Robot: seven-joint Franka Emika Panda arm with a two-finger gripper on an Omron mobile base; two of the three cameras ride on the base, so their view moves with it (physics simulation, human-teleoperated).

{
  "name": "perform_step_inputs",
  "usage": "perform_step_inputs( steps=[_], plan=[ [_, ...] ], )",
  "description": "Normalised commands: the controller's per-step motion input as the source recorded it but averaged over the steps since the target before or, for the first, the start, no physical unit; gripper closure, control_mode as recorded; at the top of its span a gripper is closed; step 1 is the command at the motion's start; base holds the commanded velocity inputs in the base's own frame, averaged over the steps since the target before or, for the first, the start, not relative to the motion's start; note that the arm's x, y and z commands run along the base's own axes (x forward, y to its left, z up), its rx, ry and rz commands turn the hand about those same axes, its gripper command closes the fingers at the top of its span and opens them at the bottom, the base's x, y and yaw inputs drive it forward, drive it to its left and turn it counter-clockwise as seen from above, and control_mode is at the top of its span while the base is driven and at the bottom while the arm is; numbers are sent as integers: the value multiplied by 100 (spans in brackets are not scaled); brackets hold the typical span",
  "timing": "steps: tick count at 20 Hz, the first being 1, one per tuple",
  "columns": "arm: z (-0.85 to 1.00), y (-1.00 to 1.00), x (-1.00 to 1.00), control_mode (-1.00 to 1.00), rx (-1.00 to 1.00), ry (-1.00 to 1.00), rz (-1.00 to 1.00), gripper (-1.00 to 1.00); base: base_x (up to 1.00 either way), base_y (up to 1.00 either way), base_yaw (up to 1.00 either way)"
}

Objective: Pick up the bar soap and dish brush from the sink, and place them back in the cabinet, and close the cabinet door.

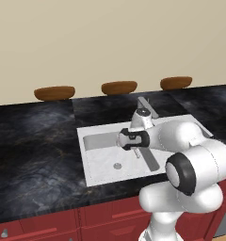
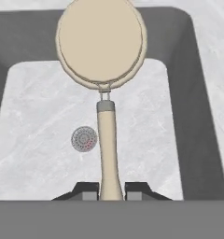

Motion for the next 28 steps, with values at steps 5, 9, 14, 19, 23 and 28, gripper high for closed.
perform_step_inputs(
  steps=[5, 9, 14, 19, 23, 28],
  plan=[
    [72, 0, -19, -100, -2, 0, -4, 100, 0, 0, 0],
    [63, 0, -26, -100, -2, 0, -1, 100, 0, 0, 0],
    [56, -1, -31, -100, -3, 0, 0, 100, 0, 0, 0],
    [59, -2, -31, -100, 0, 0, 0, 100, 0, 0, 0],
    [64, -4, -22, -100, 0, 0, 0, 100, 0, 0, 0],
    [59, -13, -25, -100, 0, 0, 0, 100, 0, 0, 0]
  ],
)
